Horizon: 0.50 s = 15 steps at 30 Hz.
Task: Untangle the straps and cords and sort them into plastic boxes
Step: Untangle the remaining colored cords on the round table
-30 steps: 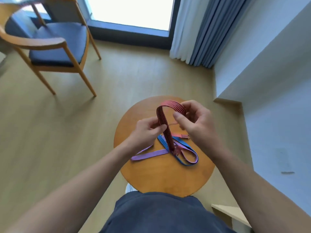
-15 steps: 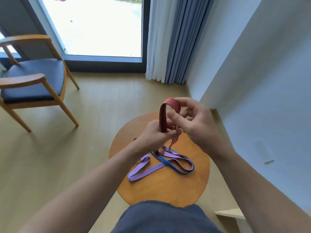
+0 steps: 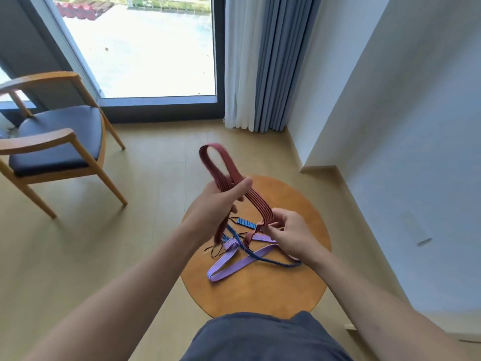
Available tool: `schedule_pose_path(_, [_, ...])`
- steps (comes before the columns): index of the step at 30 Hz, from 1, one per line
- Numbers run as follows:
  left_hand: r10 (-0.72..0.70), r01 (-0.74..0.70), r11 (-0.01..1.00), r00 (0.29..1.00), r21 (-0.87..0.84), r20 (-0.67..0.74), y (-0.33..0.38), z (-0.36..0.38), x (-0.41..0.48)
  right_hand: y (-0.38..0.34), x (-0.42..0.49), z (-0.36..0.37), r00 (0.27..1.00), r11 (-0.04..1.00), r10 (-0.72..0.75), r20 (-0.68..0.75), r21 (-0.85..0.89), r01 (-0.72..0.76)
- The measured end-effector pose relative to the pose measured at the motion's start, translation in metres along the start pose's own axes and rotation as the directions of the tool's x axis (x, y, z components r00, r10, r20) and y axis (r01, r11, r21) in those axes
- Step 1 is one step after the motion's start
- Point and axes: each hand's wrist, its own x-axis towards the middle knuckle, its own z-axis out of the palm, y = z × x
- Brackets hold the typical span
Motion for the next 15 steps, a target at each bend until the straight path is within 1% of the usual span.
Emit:
schedule_pose_path(2, [-0.004, 0.004, 1.0, 0.999, 0.001, -0.032, -0.012, -0.009, -0.003, -0.018, -0.001, -0.007, 0.999, 0.995, -0.053, 0.009, 0.087, 0.052])
schedule_pose_path(5, [0.049, -0.049, 0.999, 0.999, -0.021, -0.01, -0.031, -0.014, -0.013, -0.051, -0.001, -0.014, 0.987, 0.979, -0.162, 0.013, 0.125, 0.159])
schedule_pose_path(8, [0.108, -0.092, 0.988, 0.986, -0.124, 0.131, -0.04, -0.014, -0.023, -0.079, -0.001, -0.016, 0.97, 0.949, -0.244, 0.002, 0.208, 0.239])
schedule_pose_path(9, [0.124, -0.1, 0.986, 0.975, -0.134, 0.184, -0.039, -0.014, -0.025, -0.087, -0.002, -0.016, 0.965, 0.936, -0.264, 0.005, 0.244, 0.254])
schedule_pose_path(10, [0.14, -0.112, 0.985, 0.963, -0.133, 0.23, -0.038, -0.013, -0.025, -0.093, -0.003, -0.016, 0.961, 0.924, -0.275, 0.011, 0.279, 0.261])
schedule_pose_path(12, [0.164, -0.141, 0.985, 0.948, -0.102, 0.273, -0.036, -0.009, -0.025, -0.103, -0.005, -0.014, 0.963, 0.906, -0.269, 0.017, 0.343, 0.247])
schedule_pose_path(15, [0.106, -0.111, 0.994, 0.962, 0.008, 0.252, -0.033, 0.002, -0.028, -0.109, -0.005, -0.011, 0.976, 0.908, -0.214, -0.028, 0.362, 0.21])
